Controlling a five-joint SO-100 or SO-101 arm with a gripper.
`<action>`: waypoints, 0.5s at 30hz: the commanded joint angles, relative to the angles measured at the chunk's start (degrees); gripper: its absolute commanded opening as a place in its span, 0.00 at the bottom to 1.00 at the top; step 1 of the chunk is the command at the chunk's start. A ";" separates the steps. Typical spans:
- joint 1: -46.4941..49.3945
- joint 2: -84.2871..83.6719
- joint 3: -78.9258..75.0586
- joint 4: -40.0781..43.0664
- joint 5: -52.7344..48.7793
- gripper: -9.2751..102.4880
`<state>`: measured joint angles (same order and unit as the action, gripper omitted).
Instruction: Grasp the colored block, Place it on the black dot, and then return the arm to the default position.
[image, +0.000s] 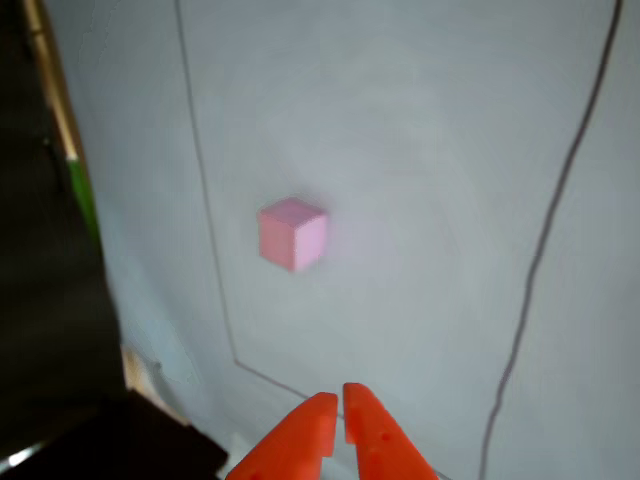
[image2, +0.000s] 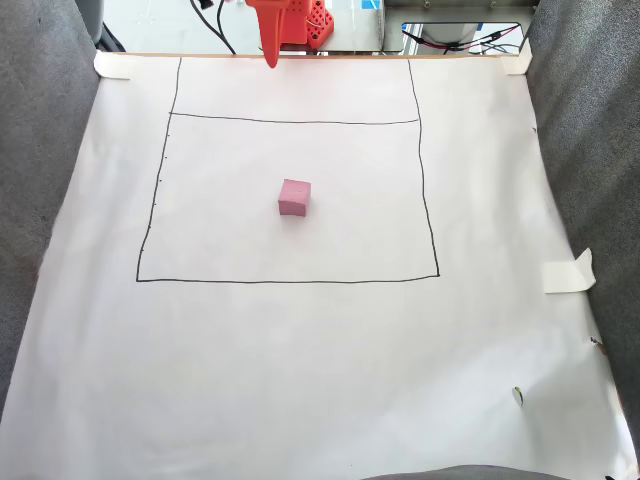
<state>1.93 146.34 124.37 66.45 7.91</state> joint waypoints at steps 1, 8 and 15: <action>-1.41 10.72 7.65 3.52 -0.62 0.08; -6.33 33.31 23.20 11.69 -2.46 0.08; -6.59 40.96 30.94 12.39 -5.45 0.08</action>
<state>-5.10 186.86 155.48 78.75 2.99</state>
